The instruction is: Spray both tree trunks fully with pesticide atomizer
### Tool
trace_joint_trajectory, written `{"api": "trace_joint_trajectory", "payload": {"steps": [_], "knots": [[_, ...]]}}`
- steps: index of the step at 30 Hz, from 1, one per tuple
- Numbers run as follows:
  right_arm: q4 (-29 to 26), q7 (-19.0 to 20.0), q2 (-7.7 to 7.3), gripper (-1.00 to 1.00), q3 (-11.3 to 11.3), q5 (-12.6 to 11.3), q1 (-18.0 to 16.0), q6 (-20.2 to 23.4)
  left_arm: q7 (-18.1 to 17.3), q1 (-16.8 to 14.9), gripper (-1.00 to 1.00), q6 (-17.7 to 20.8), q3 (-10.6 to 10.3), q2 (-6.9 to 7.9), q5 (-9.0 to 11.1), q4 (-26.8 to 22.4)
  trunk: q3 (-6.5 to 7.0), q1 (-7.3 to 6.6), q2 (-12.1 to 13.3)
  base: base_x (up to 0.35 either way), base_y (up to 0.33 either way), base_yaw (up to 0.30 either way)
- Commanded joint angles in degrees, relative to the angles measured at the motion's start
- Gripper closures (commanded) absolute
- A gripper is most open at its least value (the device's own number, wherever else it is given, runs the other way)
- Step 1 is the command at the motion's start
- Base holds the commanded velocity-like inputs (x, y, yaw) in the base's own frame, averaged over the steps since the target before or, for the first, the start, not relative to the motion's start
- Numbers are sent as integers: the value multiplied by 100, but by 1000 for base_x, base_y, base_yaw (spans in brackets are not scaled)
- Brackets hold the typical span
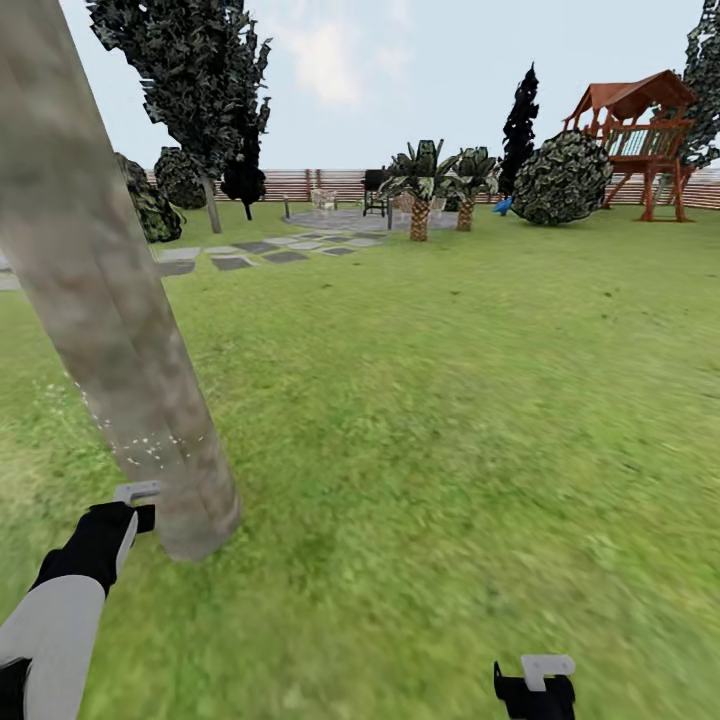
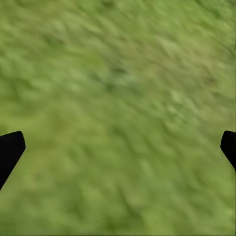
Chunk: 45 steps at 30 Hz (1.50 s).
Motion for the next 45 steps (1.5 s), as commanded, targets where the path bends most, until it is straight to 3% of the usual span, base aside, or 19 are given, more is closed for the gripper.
{"api": "trace_joint_trajectory", "payload": {"steps": [1, 10, 13, 16, 20, 24, 28, 30, 31, 32, 35, 36, 39, 41, 45], "knots": [[4, -47, 0, -100, 30, 33, -3, 1, 8, -4, 100, 28, 9, -12, -15, -8, -5, 1, -2, 169, -224, 8], [-2, -47, -2, -100, 26, 33, -3, 1, -19, -5, 100, 82, 16, -24, 5, -18, -5, 1, -2, 32, -204, 97], [-4, -47, -8, -100, 23, 33, -3, 1, -34, -51, 100, 99, -3, -121, 10, -24, -5, 1, -2, 0, -10, 271], [0, -47, -1, -100, 30, 33, -3, 2, -30, -117, 100, 254, -254, -251, 5, -23, -5, 1, -2, 0, -2, 276], [4, -47, -17, -100, 23, 25, -3, 9, -20, -698, 100, 634, -358, -314, 0, -18, -5, 1, -2, 0, 0, 276], [0, -47, -24, -100, 23, 24, -3, 6, -28, -959, 100, 847, -406, -352, 0, -17, -5, 1, -2, 0, 0, 102], [5, -47, -33, -100, 23, 24, -3, 4, -29, -1039, 100, 880, -472, -200, -25, -23, -5, 1, -2, 0, 0, 5], [5, -47, -35, -100, 23, 24, -3, 6, -36, -985, 100, 883, -489, 57, -2, -18, -5, 1, -2, 0, 0, 0], [5, -47, -35, -100, 23, 24, -3, 8, -37, -978, 100, 885, -491, 51, -1, -16, -5, 1, -2, 0, 0, 0], [4, -47, -35, -100, 23, 24, -3, 7, -37, -995, 100, 888, -508, 3, 1, -12, -5, 1, -2, 0, 0, 0], [4, -47, -35, -100, 23, 24, -3, 9, -47, -1072, 100, 1051, -751, -333, 0, -28, -5, 1, -2, 0, 0, 0], [4, -47, -35, -100, 23, 24, -3, 9, -51, -1133, 100, 1089, -784, -361, 4, -49, -5, 1, -2, 0, 0, 0], [4, -47, -35, -100, 22, 24, -3, 9, -58, -1340, 100, 1190, -810, -300, 10, -85, -5, 1, -2, 0, 0, 0], [-3, -47, -35, -100, 23, 24, -3, 9, -63, -1527, 100, 1338, -818, -68, 13, -94, -5, 1, -2, 0, 0, 0], [-4, -47, -27, -100, 23, 23, -3, 9, -64, -1512, 100, 1361, -828, 128, 12, -96, -5, 1, -2, 0, 0, 89]]}}
